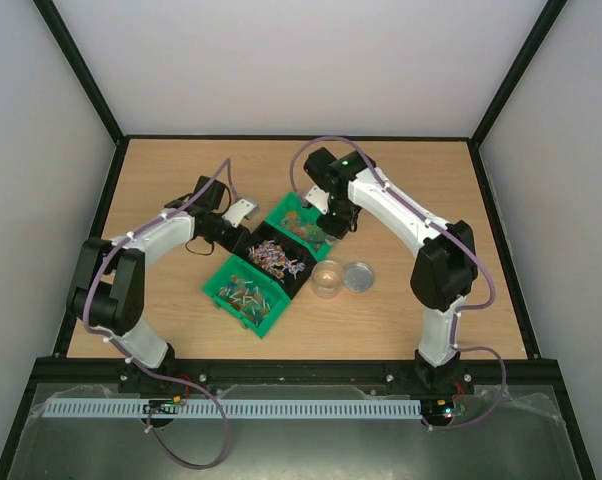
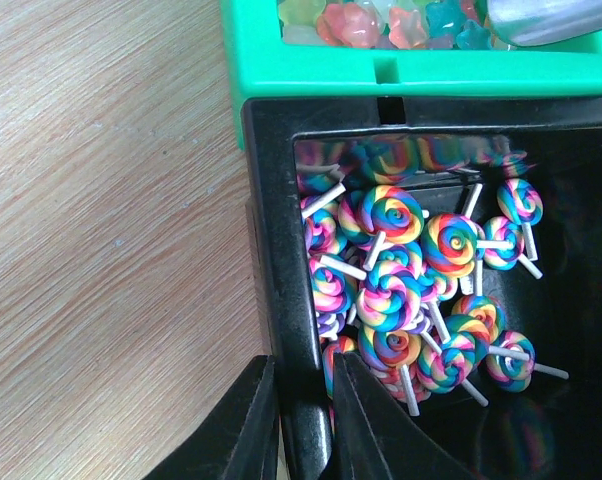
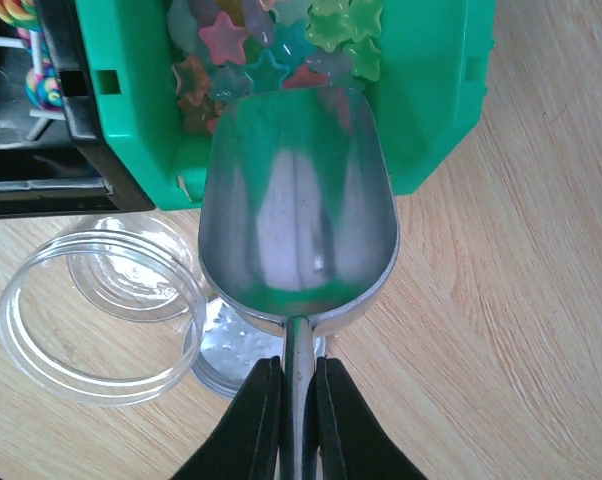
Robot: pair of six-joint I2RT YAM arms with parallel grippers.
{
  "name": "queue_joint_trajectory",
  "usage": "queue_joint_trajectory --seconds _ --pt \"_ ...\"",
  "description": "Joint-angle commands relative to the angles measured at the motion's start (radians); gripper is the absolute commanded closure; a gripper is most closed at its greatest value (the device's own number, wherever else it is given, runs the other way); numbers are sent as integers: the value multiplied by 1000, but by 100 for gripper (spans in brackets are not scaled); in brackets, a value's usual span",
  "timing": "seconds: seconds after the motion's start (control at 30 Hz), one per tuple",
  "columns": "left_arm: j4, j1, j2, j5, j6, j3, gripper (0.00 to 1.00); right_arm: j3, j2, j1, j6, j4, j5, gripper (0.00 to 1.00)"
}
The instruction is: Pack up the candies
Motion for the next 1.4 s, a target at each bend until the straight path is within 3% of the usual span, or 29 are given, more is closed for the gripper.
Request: queue_joint_trajectory --seconds 0.0,0.27,0.53,1.0,1.13,1.37 --pt "11 -10 14 19 -11 9 82 54 53 12 -17 -91 38 99" --pt "10 -12 20 28 -7 14 82 151 154 16 -49 -137 36 99" --pt "18 -12 30 28 -1 16 82 121 171 16 -52 -76 -5 99" --pt "-15 -7 72 24 25 43 82 -479 -119 -3 -45 630 -138 99" --pt "-24 1 95 25 23 77 82 -540 -139 -5 -38 771 -191 99" --pt "-48 36 130 31 24 124 82 -556 -128 -21 -27 854 -252 99"
